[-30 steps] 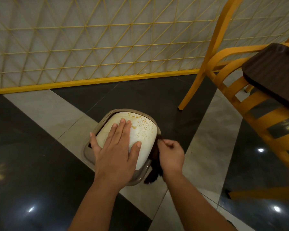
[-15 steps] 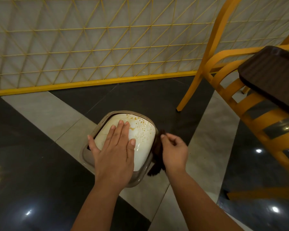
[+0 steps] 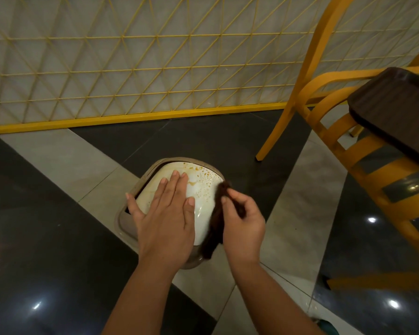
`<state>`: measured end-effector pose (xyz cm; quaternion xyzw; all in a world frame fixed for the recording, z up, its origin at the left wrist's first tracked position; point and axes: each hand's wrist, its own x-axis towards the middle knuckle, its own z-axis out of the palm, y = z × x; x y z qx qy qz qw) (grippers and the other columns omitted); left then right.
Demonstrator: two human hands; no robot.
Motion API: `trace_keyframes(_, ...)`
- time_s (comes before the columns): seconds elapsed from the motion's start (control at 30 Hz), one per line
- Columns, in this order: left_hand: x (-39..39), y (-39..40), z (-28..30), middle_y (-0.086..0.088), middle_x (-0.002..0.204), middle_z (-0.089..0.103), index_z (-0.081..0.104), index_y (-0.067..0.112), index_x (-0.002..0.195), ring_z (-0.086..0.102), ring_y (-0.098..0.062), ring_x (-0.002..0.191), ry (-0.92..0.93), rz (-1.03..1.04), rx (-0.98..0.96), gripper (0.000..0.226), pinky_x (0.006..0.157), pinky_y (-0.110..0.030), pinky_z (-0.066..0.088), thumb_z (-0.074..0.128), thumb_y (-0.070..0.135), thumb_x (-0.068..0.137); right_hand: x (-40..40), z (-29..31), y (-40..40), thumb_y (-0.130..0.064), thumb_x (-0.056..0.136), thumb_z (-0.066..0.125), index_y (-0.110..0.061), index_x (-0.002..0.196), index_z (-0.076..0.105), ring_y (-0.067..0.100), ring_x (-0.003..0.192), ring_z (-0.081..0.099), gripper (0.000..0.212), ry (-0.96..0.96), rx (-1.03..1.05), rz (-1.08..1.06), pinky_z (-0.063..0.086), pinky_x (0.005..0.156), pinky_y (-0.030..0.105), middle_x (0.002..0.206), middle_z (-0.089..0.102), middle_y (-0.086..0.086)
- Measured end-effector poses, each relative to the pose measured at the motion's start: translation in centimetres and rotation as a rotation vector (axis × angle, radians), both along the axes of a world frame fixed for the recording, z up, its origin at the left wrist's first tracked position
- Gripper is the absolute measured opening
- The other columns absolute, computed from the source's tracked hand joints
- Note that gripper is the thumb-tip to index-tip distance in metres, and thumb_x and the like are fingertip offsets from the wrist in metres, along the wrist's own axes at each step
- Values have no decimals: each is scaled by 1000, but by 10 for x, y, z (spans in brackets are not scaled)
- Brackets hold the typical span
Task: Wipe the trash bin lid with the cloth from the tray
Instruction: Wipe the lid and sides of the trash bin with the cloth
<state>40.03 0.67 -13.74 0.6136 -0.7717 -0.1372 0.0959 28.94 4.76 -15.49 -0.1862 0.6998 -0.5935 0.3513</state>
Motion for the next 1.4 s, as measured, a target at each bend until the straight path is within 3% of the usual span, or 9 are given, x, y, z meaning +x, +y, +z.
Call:
trace_keyframes(0.17,-1,0,-1,19,157,4,3,40,149,0,-3,144,-4,8,-2,68,109,-53,-20,-11,53,83,11,-15,13,-17,91,60,-33,99,68,2,97,62,20,-40,135,-11,55,91,35,100,67,-16)
trace_keyframes(0.3,-1,0,-1,21,156,2,1,41,148,-3,0,142,-6,5,-2,67,109,-53,-21,-11,52,83,40,-2,41,-11,88,62,-33,94,70,2,101,62,24,-64,44,17,54,87,22,105,65,-13)
trace_keyframes(0.43,0,1,-2,21,156,2,2,40,148,-4,2,140,-10,1,-17,65,110,-54,-18,-9,51,86,7,11,-4,-19,89,64,-35,98,70,-4,99,60,19,3,-26,13,51,79,10,106,65,-15)
trace_keyframes(0.53,-1,2,-1,20,156,5,5,38,149,0,-1,142,-11,7,-17,68,110,-54,-18,-11,52,84,-4,1,-16,-20,91,62,-33,101,70,-2,97,61,18,-29,24,-63,52,86,18,104,67,-15)
trace_keyframes(0.73,-1,0,0,20,156,5,4,39,149,0,-1,142,-2,2,-11,68,110,-54,-18,-10,54,84,12,-7,35,-15,91,60,-30,94,72,9,100,65,20,-182,186,105,56,89,35,98,71,-11)
trace_keyframes(0.9,0,0,0,22,156,5,4,40,148,0,1,142,-2,-4,-12,64,111,-55,-15,-8,53,86,-11,26,15,-12,92,56,-19,106,70,17,96,70,22,-634,-204,42,57,81,38,101,74,0)
trace_keyframes(1.1,-1,2,1,19,156,9,7,38,149,6,-4,144,-4,7,-23,69,110,-55,-15,-11,54,84,1,-15,-5,-18,93,58,-29,99,66,8,100,63,15,-122,68,-138,53,77,19,99,68,-11)
trace_keyframes(1.23,0,0,-1,19,157,6,4,39,149,4,-4,144,-1,6,-14,67,111,-56,-15,-10,54,84,23,-14,17,-35,93,55,-42,119,55,-8,105,49,28,-79,44,1,43,76,10,115,47,-32)
trace_keyframes(1.4,0,1,0,19,157,5,2,39,149,2,-3,144,-6,4,-9,67,111,-57,-14,-11,53,84,44,-16,47,-21,93,57,-51,121,47,-10,116,43,42,100,49,135,42,102,24,121,40,-36)
